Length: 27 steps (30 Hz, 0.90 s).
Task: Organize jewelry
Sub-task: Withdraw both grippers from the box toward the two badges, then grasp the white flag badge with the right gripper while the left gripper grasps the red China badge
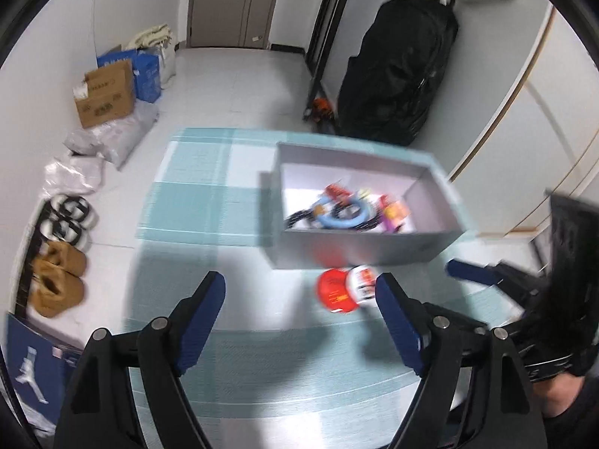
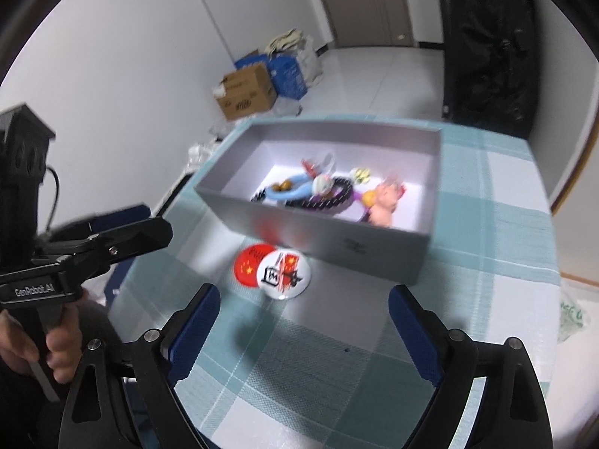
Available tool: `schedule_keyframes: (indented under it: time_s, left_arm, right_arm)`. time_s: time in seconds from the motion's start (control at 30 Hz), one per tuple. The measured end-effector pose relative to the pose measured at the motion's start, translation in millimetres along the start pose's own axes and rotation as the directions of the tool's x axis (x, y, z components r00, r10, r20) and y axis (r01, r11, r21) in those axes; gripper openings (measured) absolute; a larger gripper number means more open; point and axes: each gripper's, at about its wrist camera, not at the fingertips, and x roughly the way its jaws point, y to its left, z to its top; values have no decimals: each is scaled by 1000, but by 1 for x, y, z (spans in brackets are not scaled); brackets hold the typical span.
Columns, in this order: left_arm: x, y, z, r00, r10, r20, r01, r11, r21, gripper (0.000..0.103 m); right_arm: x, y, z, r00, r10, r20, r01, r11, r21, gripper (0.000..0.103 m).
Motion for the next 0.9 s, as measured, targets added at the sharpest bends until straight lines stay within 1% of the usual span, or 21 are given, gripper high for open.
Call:
schedule_keyframes:
  time_s: [0.03,0.13,0.3,0.37,0.4,0.43,0.53,0.57,0.6,0.67,0.7,0.73,0.77,0.83,0.9]
  left_arm:
    - [1,2,-1,1000,7,1,-7,1000,9,79]
    - [3,11,-3,1000,5,-13,-6,1000,-5,79]
    - [5,26,-2,999,-12,-30,11,998,-55,79]
    - [3,29,-2,999,-16,-27,14,998,-67,79]
    - [3,30,-2,1000,-14,-26,12,998,-67,79]
    - [1,30,-2,1000,-12,-20,10,998,-65,79]
    - [0,30,-3,1000,-6,-15,5,999,-50,79]
    - [-1,30,-3,1000,-6,-14,5,999,-48,79]
    - [0,31,-4,1000,-8,-14,8,999,-48,79]
    - [0,33,-4,1000,-14,-21,13,998,-54,79]
    - [0,34,-4,1000,-18,-22,17,998,-57,79]
    - [0,35,-4,1000,-21,-23,20,998,-59,79]
    - [0,36,-3,999,-23,-23,22,998,-60,79]
    - [0,36,-2,999,-24,-23,23,998,-59,79]
    - [1,35,-2,999,-25,-24,24,998,-60,79]
  right_arm:
    - [5,2,0,1000,-2,-14,1,1000,-11,92]
    - [14,9,2,1000,-8,-26,7,999,-34,92]
    - [32,20,6,998,23,-56,-26,997,-66,91]
    - [38,25,7,998,-19,-58,13,995,-100,88]
    - [40,28,7,998,-38,-59,30,992,-121,84]
    - [41,30,7,997,-39,-60,31,990,-134,79]
    - [49,33,7,996,-54,-72,43,987,-156,71]
    - [51,33,7,995,-60,-77,47,987,-156,71]
    - [51,33,6,996,-65,-65,54,986,-159,67]
    - [51,32,8,996,-66,-66,55,987,-149,66]
    - [51,31,8,996,-59,-67,48,988,-144,64]
    - [51,30,8,996,-63,-63,54,988,-144,60]
    - [52,30,9,996,-71,-63,61,987,-146,59]
    - [51,29,8,995,-78,-60,68,986,-152,45]
    - [51,25,8,995,-85,-56,75,985,-154,42]
